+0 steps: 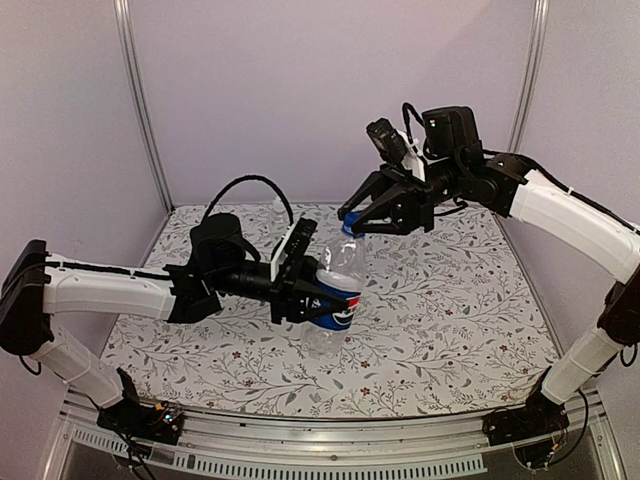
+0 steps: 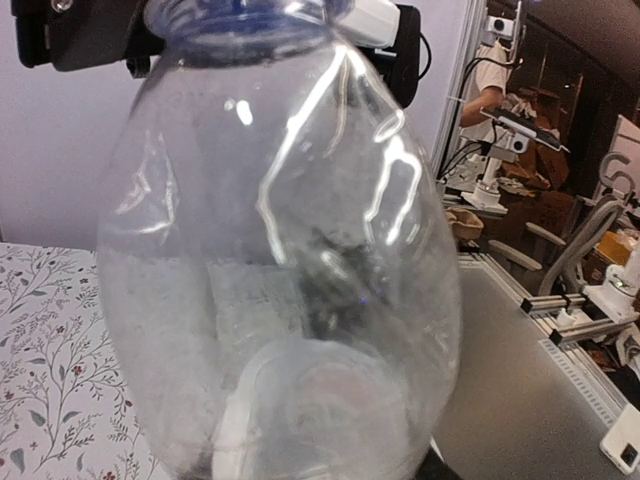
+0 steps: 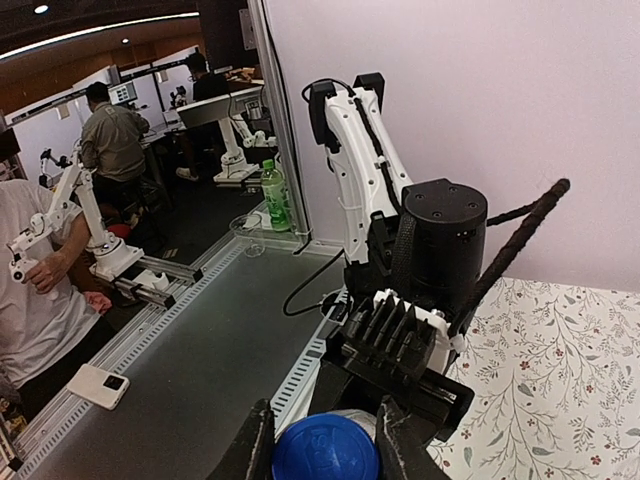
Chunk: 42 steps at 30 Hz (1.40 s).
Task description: Unscrew the bottle caps
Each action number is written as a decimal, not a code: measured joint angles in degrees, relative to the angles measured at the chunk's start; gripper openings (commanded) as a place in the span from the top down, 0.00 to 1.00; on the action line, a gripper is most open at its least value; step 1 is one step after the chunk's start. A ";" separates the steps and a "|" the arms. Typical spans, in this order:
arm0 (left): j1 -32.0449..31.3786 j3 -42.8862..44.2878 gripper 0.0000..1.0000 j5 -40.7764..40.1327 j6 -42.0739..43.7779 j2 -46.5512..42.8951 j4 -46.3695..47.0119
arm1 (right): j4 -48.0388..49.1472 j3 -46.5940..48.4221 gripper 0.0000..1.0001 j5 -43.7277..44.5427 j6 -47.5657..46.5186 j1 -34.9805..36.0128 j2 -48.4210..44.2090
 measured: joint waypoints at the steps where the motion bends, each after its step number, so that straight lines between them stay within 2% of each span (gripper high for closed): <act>1: 0.02 0.04 0.65 0.26 -0.20 0.11 0.09 | -0.17 0.00 0.83 -0.24 -0.15 -0.09 0.07; 5: 0.04 0.11 0.65 0.39 -0.39 0.24 0.11 | -0.39 0.00 0.73 -0.35 -0.37 -0.11 0.09; 11: 0.31 0.11 0.66 -1.64 0.24 0.24 -0.76 | -0.76 0.02 0.35 3.32 0.92 -0.46 0.07; 14: 0.39 0.11 0.66 -3.65 1.07 0.24 -1.42 | -0.92 0.02 0.21 6.49 2.14 -1.09 0.07; 19: 0.42 0.17 0.66 -8.98 2.40 0.20 -2.84 | -0.76 -0.17 0.08 11.17 4.20 -1.46 -0.46; 22: 0.42 0.22 0.66 -13.03 3.04 0.15 -4.15 | -0.79 -1.16 0.05 12.83 5.33 -1.49 -1.66; 28: 0.42 0.22 0.66 -21.73 3.69 0.15 -6.01 | 1.20 -2.29 0.05 18.64 10.34 -1.46 -4.68; 37: 0.39 0.35 0.66 -32.15 4.68 0.11 -8.37 | 7.91 -3.13 0.08 43.12 30.34 -0.72 -5.57; 42: 0.17 0.37 0.66 -35.26 5.40 -0.33 -9.09 | 9.31 -3.19 0.13 49.42 34.23 1.70 -4.15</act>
